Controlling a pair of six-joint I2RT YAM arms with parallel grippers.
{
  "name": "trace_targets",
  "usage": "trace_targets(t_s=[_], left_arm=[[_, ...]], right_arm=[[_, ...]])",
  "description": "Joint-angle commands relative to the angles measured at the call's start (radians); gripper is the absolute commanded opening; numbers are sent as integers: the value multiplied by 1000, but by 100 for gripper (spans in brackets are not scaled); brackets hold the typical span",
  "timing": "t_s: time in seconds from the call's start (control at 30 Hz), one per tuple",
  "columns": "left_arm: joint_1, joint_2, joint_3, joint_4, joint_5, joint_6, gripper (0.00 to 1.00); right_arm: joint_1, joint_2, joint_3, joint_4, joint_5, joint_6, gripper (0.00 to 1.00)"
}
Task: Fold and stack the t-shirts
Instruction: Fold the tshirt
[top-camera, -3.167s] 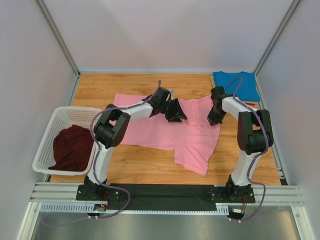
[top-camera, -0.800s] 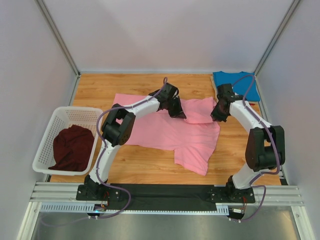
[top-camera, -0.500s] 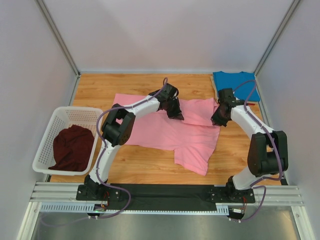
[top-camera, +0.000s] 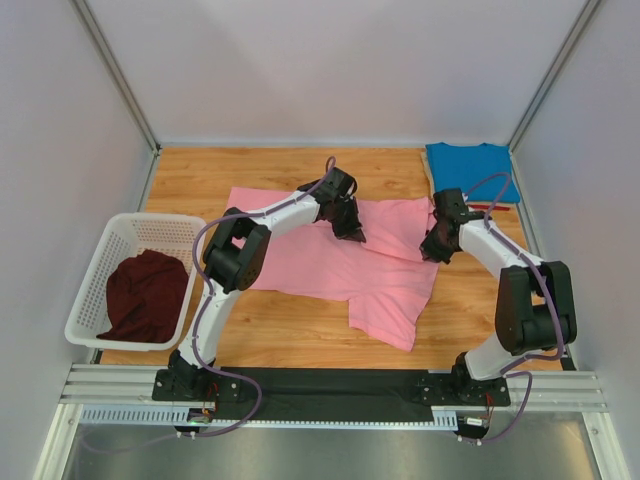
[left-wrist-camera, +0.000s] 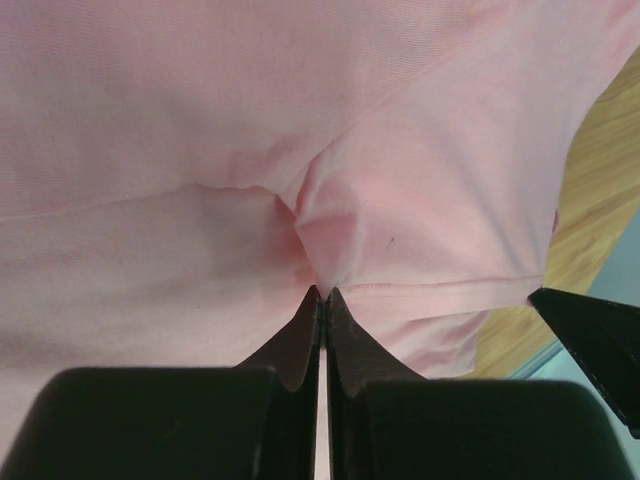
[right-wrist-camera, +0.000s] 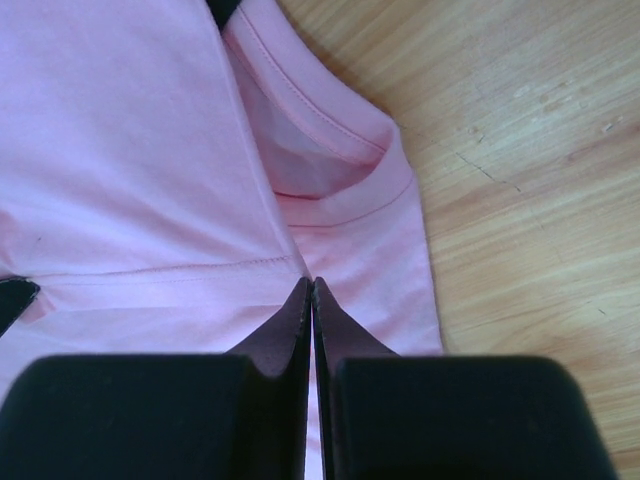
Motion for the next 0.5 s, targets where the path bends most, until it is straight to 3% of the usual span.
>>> trace_targets(t_s=[0.0, 0.1, 0.23, 0.37, 0.4, 0.47], left_arm=[[-8, -60, 2, -30, -29, 31, 0], [-8, -75, -14, -44, -49, 32, 1], [-11, -86, -23, -46, -51, 29, 14], [-11, -107, -26, -56, -62, 38, 18], [-11, -119, -26, -61, -63, 41, 21], [-11, -135, -25, -70, -62, 49, 26]], right_arm=[[1, -24, -31, 35, 37, 42, 0], [2, -29, -49, 50, 55, 67, 0], [2, -30, -69, 62, 46, 79, 0], [1, -45, -62, 49, 29, 67, 0], [1, -50, -54, 45, 25, 59, 1], [-6, -59, -22, 38, 14, 10, 13]])
